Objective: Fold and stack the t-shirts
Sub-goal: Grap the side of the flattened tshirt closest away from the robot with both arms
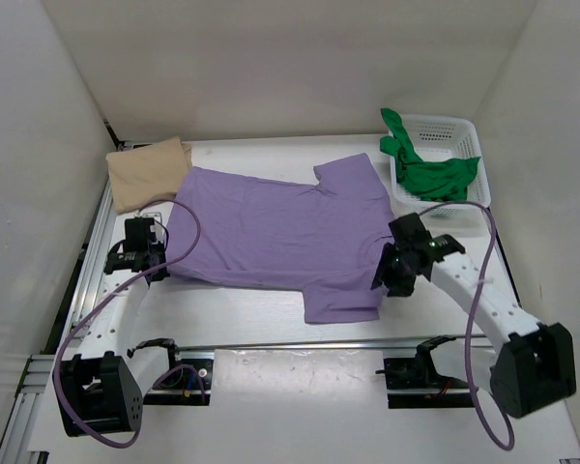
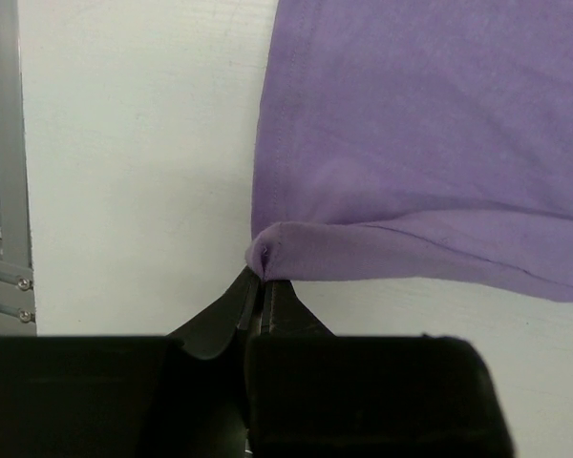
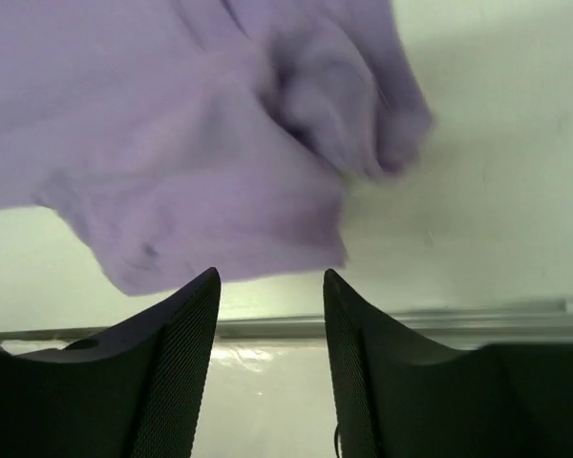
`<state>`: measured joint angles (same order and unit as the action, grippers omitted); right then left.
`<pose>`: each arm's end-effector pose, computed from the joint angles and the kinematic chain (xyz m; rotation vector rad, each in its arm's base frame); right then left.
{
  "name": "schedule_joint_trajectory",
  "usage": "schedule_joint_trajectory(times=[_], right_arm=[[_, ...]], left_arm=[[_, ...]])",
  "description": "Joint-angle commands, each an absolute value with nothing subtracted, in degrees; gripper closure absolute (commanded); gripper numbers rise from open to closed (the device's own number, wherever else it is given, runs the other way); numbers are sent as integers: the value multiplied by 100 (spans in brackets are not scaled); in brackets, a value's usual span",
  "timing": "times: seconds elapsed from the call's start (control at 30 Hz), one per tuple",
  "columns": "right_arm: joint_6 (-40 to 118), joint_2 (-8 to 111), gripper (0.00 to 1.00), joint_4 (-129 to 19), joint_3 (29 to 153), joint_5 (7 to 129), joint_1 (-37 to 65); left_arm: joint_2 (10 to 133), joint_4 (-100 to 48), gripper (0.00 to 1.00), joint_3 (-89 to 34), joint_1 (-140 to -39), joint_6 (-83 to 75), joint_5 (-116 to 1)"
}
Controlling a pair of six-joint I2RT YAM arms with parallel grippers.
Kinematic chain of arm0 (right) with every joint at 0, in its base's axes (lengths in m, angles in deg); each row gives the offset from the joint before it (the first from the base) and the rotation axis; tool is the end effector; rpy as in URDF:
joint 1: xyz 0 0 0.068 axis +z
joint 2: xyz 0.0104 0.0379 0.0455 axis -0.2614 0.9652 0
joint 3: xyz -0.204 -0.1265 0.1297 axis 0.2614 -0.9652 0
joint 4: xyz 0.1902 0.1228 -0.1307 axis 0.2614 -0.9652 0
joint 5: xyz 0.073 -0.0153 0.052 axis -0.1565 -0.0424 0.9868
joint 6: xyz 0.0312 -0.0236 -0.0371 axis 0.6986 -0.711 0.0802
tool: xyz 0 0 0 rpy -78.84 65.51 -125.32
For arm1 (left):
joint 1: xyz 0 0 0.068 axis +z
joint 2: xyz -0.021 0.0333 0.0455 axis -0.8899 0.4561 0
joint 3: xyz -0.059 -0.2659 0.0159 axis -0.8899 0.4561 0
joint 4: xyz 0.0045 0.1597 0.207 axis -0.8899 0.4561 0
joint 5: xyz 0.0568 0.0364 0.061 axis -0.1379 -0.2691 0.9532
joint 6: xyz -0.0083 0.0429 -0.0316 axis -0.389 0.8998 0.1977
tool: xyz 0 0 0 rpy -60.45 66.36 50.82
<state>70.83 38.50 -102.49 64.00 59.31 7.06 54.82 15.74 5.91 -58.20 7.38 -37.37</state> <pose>0.1977 0.0801 0.2317 0.4024 2.7558 0.2571 0.1873 0.0226 0.2203 -0.1793 2.5869 0.2969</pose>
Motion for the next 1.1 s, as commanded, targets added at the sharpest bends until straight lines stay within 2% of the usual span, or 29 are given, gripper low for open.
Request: schedule_joint_trajectory(times=[0.0, 0.07, 0.3, 0.53, 0.9, 1.07], right_arm=[[7667, 3283, 49, -10161, 5714, 5900, 796], [7667, 3281, 54, -9896, 5372, 6137, 796], [7685, 3982, 57, -9158, 5107, 6516, 848], [7632, 4475, 57, -9130, 4983, 6464, 849], [7746, 3519, 54, -9895, 4842, 5813, 1148], [7799, 3518, 54, -9475, 4491, 5813, 1200]], left_arm=[[5340, 1620, 90, 529, -5794, 735, -3897], [5340, 1620, 90, 530, -5794, 735, -3897], [5393, 1673, 90, 407, -5794, 735, -3844], [5341, 1726, 90, 354, -5794, 735, -3792], [5340, 1779, 90, 354, -5794, 735, -3791], [5340, 1779, 90, 354, -5794, 735, -3791]])
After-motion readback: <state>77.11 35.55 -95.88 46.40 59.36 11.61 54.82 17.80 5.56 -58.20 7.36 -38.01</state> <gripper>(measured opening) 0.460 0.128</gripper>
